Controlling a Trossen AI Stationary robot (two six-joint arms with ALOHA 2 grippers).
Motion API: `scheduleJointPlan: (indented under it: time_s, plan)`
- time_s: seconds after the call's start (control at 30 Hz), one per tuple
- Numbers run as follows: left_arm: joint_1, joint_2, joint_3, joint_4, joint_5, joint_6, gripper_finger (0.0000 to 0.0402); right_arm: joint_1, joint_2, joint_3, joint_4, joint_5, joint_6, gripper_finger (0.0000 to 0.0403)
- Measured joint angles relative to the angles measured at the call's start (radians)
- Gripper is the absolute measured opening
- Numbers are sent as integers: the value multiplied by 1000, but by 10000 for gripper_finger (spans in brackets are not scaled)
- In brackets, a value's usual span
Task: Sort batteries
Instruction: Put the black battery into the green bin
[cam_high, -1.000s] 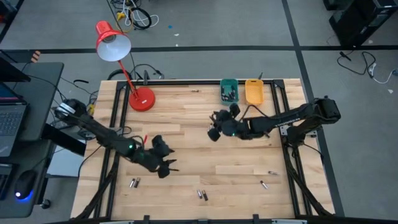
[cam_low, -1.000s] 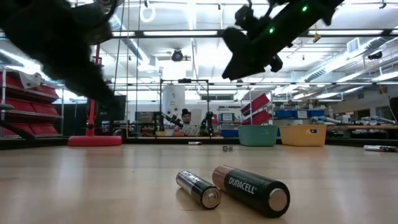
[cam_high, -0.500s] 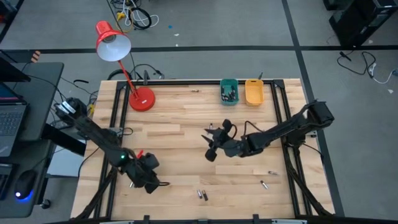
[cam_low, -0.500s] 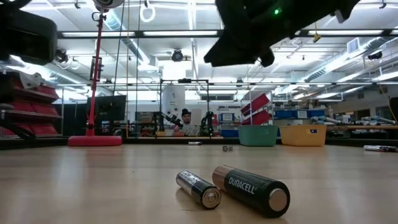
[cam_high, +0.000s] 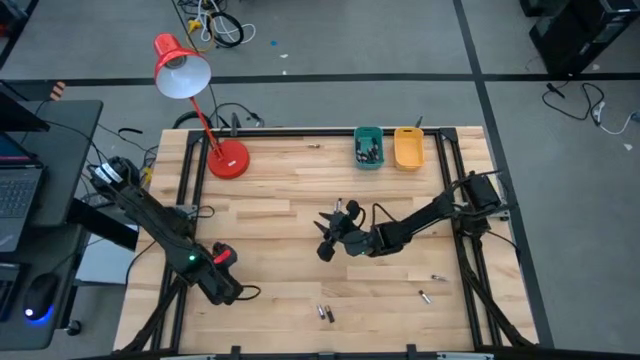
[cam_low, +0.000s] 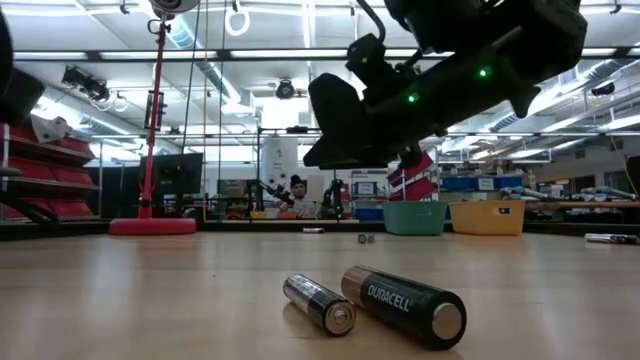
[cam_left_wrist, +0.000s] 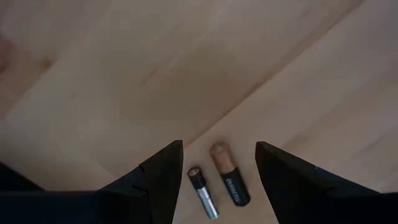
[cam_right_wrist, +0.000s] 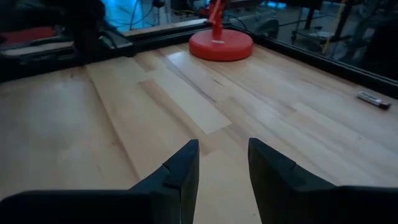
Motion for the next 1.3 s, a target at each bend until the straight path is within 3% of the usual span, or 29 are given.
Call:
scheduleJointPlan:
  time_s: [0.2, 0.73, 0.87, 1.13, 1.3]
  plan:
    - [-5, 55, -5, 27, 55, 2, 218, -21, -12, 0, 54, -24, -74, 124]
    - [-21, 131, -5, 115, 81, 32, 211, -35, -31, 0, 153, -70, -144, 124]
    - [-21, 131, -5, 106, 75, 37, 177, -35, -31, 0, 153, -72, -144, 124]
    - [-22, 130, -6, 106, 29, 66, 64, -35, -32, 0, 157, -77, -139, 124]
    - [-17, 129, -5, 116, -60, 104, 54, -35, -32, 0, 157, -129, -108, 124]
